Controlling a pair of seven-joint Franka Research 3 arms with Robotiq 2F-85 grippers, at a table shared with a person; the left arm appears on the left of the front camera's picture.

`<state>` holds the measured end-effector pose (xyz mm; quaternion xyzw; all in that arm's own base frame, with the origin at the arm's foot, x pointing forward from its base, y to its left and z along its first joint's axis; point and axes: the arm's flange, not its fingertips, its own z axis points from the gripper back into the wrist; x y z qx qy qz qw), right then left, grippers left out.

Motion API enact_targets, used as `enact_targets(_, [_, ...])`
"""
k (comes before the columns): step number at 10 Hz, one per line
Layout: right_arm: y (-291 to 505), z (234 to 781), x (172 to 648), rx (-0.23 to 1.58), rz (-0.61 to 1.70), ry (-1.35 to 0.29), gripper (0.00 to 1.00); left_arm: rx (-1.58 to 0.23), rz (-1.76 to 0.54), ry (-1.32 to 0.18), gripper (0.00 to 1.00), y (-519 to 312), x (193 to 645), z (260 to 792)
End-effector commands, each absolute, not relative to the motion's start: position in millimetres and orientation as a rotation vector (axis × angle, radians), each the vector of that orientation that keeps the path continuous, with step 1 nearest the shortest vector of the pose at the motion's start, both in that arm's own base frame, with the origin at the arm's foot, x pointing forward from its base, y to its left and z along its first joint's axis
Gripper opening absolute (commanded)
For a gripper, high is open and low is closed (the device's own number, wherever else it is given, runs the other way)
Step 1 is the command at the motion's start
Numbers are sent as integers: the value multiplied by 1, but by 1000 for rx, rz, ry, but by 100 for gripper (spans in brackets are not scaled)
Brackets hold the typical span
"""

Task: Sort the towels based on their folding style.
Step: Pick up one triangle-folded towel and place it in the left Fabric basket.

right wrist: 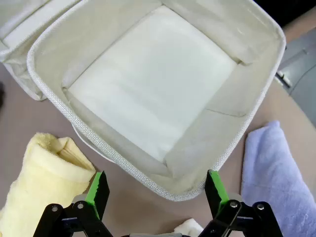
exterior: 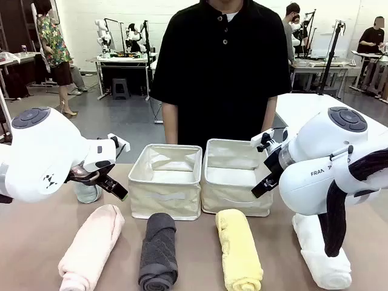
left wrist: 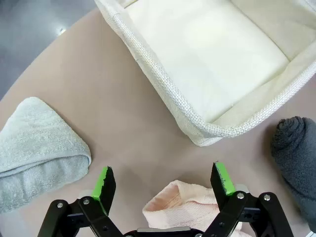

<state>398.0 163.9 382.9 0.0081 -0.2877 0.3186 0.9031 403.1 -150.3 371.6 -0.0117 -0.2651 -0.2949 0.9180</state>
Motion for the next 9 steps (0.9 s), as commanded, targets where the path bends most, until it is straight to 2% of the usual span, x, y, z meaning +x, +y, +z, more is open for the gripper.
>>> enact_targets(1, [164, 383, 398, 17, 659, -596, 100, -24, -607, -545, 100, -150, 403, 372])
enact_targets(9, [164, 383, 398, 17, 659, -596, 100, -24, -607, -545, 100, -150, 403, 372])
